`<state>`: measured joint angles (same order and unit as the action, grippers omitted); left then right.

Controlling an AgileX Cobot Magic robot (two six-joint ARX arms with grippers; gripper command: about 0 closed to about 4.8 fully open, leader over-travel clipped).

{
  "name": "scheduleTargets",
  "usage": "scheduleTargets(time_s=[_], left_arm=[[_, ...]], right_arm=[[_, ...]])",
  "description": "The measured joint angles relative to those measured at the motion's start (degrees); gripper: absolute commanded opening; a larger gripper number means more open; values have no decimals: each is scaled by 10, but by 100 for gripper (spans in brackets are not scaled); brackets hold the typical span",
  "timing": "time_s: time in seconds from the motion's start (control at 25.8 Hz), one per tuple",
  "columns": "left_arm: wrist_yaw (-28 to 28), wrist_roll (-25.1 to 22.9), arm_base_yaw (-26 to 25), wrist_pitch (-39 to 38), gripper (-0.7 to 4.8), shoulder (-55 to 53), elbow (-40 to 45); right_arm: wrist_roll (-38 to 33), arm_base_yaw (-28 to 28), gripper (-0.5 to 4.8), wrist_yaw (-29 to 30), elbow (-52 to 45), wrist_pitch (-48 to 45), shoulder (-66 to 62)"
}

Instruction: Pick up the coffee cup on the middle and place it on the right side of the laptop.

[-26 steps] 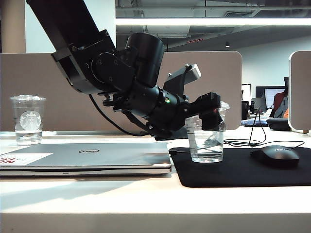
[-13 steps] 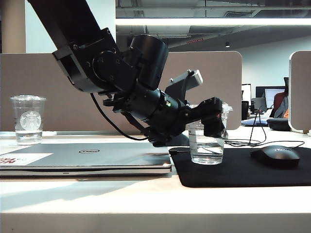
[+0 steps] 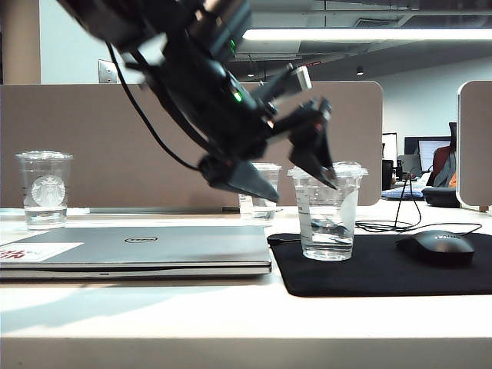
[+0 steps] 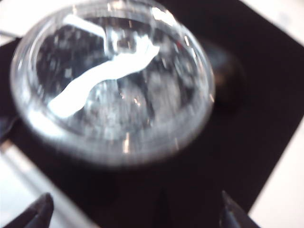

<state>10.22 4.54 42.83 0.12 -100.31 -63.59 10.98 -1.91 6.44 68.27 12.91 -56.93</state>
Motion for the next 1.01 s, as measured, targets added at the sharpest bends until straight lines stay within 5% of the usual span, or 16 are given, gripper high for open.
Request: scheduleTargets(time_s=[0.23,0.35,0.43,0.58,0.66,1.01], left_arm=[[-128,-68,-2,-138,479,76,0],[-285,-145,-4,-127,308,124,0],[-431,-205,-4,-61,254,137,0],[-543,-278,-5,3,51,146,-4],[-547,-300,-4,-2,-7,182,-4],[-424,-226,-4,-102,-7,309,-4]], right_arm=[[0,-11,-5,0,0,1,6],[0,-16,-5,0,0,11,6],[-4,-23,-5,0,0,27,6],[-11,-26,-5,0,0,62,10],[-15,-26,-5,0,0,94,18],[-15,-26,-5,-1,-1,146,77]])
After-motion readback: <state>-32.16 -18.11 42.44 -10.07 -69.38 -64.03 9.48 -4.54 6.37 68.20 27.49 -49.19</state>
